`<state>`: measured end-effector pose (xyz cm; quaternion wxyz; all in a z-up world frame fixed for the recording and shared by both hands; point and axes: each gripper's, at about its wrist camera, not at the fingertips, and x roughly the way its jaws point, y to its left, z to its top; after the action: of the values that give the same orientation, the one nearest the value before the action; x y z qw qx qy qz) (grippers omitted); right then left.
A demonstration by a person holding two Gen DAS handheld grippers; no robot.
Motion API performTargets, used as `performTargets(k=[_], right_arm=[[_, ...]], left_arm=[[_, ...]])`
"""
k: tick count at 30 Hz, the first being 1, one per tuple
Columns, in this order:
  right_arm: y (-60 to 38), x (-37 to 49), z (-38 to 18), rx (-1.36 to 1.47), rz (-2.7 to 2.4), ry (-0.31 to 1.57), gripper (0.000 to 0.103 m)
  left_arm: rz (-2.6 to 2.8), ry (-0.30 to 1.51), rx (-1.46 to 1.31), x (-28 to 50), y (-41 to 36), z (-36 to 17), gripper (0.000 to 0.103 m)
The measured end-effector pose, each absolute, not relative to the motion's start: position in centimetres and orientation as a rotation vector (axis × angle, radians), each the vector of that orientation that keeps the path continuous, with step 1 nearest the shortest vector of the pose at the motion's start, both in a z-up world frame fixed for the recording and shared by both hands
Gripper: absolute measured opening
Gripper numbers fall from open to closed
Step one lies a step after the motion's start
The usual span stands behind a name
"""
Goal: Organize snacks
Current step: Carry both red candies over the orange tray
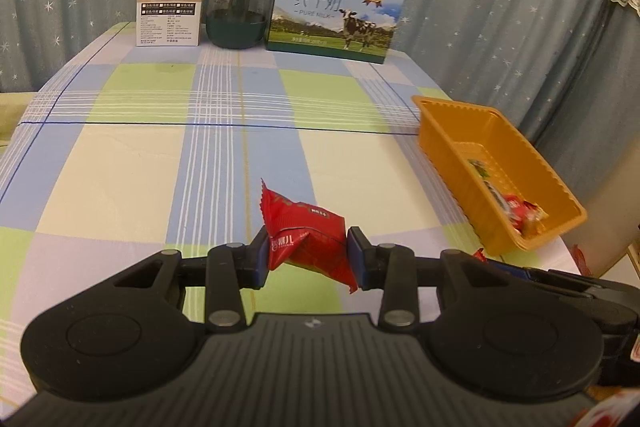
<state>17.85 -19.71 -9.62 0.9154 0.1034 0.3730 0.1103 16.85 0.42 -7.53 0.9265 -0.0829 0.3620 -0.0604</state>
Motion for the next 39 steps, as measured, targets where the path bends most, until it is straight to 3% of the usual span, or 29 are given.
performTargets(k=[17,39], right_arm=[[-22.8,12.7,-6.9,0.196,0.170,0.743,0.025],[-30.0,11.5,-4.3,0.253,0.028,0.682,0.025]], left_arm=[[-0.219,0.744,-0.134,12.2,-3.6,-5.1,0.035],[-0.380,0.726,-0.087,13.9,-10.5,-2.7,0.035]])
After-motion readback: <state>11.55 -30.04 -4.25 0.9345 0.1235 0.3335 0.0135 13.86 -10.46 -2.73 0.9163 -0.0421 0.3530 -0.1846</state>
